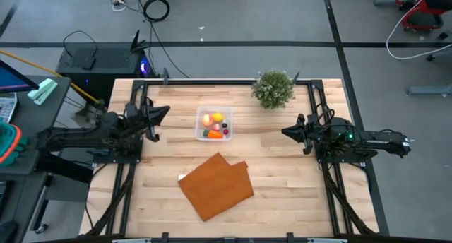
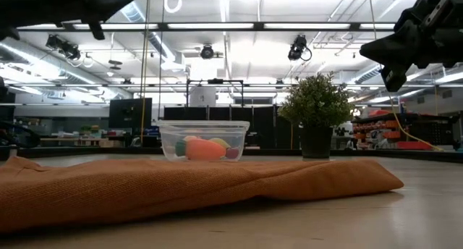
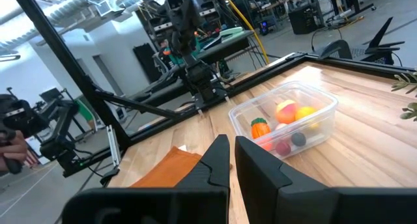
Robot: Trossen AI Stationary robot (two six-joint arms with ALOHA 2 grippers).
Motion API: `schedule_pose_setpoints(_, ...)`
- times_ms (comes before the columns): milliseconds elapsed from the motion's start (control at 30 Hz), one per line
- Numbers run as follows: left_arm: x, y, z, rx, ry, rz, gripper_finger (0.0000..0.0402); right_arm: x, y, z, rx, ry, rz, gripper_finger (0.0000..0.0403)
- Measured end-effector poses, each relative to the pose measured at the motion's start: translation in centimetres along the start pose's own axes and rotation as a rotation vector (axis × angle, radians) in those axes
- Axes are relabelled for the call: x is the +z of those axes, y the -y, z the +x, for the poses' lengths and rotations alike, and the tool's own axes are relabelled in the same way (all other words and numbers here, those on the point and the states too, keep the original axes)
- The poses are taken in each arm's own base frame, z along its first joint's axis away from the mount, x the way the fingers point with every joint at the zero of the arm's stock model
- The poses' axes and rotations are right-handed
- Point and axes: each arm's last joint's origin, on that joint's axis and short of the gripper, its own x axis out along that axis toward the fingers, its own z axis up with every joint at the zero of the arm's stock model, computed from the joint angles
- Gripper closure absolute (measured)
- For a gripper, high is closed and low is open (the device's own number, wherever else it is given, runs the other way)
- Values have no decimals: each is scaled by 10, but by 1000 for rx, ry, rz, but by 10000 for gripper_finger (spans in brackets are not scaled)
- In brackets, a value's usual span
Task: Pick and placing Produce into tupperware
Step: Return to Home Position
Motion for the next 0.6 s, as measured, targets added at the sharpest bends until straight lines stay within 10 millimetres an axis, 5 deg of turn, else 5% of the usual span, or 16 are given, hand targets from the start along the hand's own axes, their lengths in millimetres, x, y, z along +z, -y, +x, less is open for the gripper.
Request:
schedule_pose_setpoints(167, 2, -2, -9, -2, 128, -8, 399, 0, 0, 0, 0, 0, 0, 403)
schedule_pose_setpoints(600, -27, -2, -21, -84, 90, -54, 396, 0, 0, 0, 0, 0, 0, 403)
